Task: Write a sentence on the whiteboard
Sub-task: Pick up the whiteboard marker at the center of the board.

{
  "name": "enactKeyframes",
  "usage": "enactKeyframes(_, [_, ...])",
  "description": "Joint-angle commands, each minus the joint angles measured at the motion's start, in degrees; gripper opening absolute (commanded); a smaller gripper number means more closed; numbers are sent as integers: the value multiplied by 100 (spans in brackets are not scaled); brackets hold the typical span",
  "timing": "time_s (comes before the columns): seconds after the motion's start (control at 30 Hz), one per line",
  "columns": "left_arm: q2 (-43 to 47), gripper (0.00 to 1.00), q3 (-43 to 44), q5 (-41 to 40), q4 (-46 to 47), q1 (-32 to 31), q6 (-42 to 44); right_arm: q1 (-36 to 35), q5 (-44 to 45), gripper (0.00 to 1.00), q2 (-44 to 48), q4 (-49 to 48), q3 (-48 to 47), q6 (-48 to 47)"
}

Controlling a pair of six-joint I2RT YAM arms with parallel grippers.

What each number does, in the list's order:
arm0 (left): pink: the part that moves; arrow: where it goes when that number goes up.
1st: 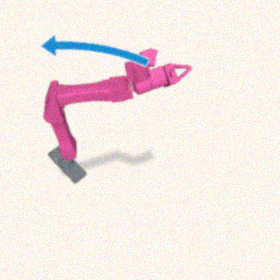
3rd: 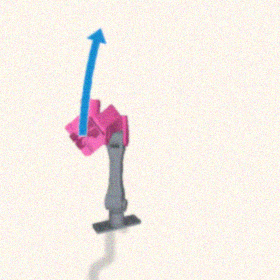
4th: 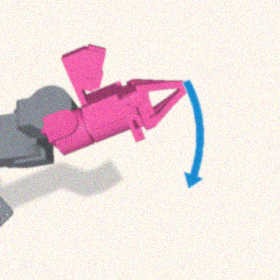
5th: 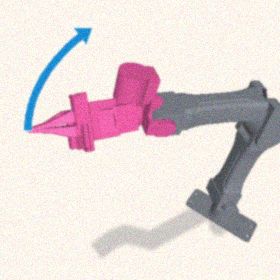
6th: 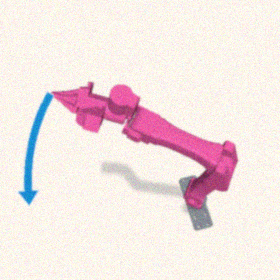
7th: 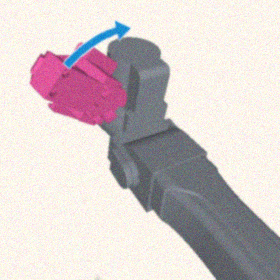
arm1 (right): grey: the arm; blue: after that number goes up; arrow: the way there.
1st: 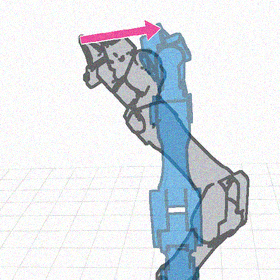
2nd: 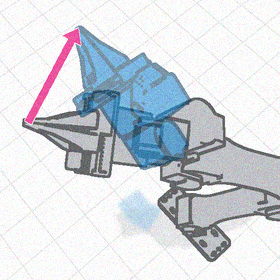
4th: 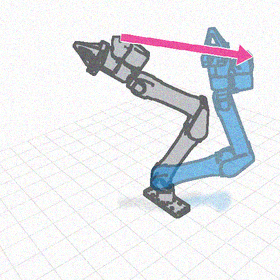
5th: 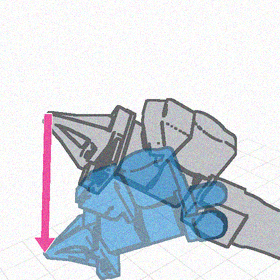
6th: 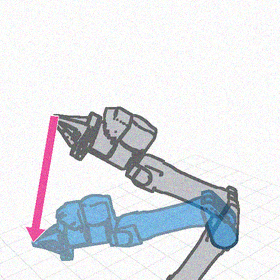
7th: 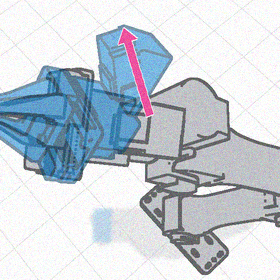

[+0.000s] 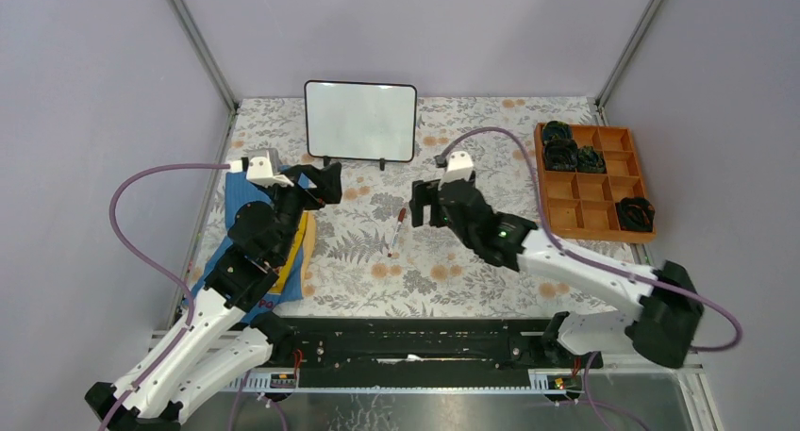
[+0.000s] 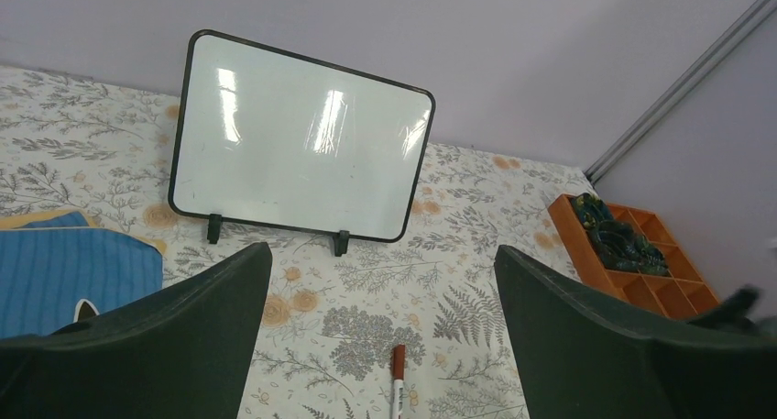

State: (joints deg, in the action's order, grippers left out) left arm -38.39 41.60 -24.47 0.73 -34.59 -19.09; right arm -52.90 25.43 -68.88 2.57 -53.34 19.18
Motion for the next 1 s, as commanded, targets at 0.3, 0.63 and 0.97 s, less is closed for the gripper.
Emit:
enactKeyframes(0.3, [-21,99,-30,-227,248,-87,107,-194,-265,77,-2184,139,-679,2067])
enactKeyframes(0.63, [-35,99,-29,-288,217,-109,81,-184,-430,65,-3239,392,-1554,2183])
enactKeyframes(0.97, [-75,99,-21,-308,194,-135,47,-182,-425,52,-3868,582,-1972,2059])
